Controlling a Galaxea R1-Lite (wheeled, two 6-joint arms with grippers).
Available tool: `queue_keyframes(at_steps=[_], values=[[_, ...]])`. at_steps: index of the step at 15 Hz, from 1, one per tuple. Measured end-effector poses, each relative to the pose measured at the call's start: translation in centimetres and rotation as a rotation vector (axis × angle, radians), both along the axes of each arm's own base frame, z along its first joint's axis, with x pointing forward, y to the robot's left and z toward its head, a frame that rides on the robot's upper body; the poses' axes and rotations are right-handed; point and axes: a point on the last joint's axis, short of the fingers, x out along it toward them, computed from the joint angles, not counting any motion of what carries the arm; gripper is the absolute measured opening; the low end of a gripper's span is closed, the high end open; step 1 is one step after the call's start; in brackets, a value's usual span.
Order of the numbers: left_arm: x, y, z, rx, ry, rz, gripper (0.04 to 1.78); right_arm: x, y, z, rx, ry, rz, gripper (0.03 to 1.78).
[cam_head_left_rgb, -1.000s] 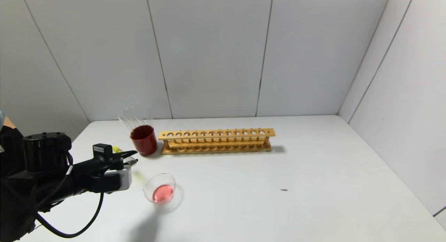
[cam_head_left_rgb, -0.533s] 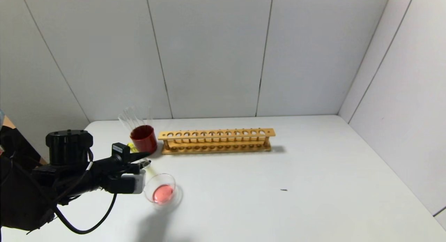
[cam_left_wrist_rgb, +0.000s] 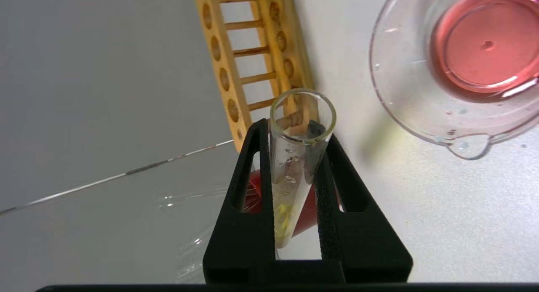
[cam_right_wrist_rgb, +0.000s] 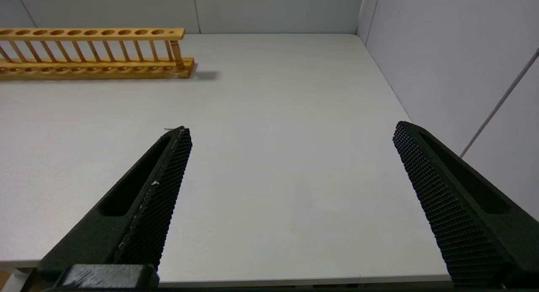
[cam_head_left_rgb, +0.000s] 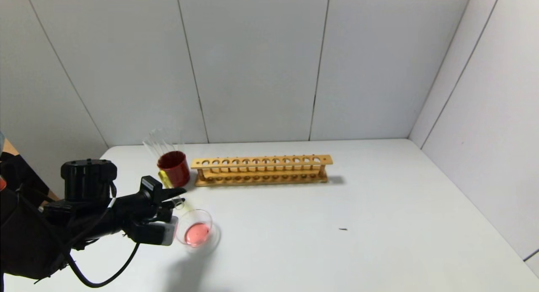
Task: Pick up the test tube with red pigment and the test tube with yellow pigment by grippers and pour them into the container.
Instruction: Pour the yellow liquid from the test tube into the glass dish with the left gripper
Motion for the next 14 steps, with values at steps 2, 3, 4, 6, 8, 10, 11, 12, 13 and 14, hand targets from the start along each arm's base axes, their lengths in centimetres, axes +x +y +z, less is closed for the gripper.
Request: queue_keyframes(at_steps=[2,3,4,6,8,10,11,12,13,14], values=[[-0.19,0.06,-0.18,0.031,0.007,-0.018,0.33,0.00,0.00,0.00,0.000,0.000,0.000,1.75],[-0.19,0.06,-0.22,0.037,0.011,-0.020,0.33,0.00,0.00,0.00,0.000,0.000,0.000,1.75],[-0.07,0.04,-0.21,0.042,0.008,-0.022,0.33,0.00,0.00,0.00,0.000,0.000,0.000,1.75],[0.22,0.00,-0.12,0.046,-0.001,-0.026,0.33,0.00,0.00,0.00,0.000,0.000,0.000,1.75],[0.36,-0.01,-0.04,0.064,-0.019,-0.038,0.33,0.00,0.00,0.00,0.000,0.000,0.000,1.75],[0.28,-0.02,-0.06,0.084,-0.024,-0.056,0.33,0.00,0.00,0.00,0.000,0.000,-0.001,1.75],[0.23,-0.02,-0.11,0.096,-0.025,-0.066,0.33,0.00,0.00,0.00,0.000,0.000,-0.001,1.75],[0.17,0.00,-0.17,0.110,-0.028,-0.075,0.33,0.00,0.00,0.00,0.000,0.000,0.000,1.75],[0.10,-0.01,-0.25,0.121,-0.024,-0.083,0.33,0.00,0.00,0.00,0.000,0.000,0.000,1.75],[0.08,0.00,-0.32,0.129,-0.021,-0.089,0.33,0.00,0.00,0.00,0.000,0.000,0.000,1.75]])
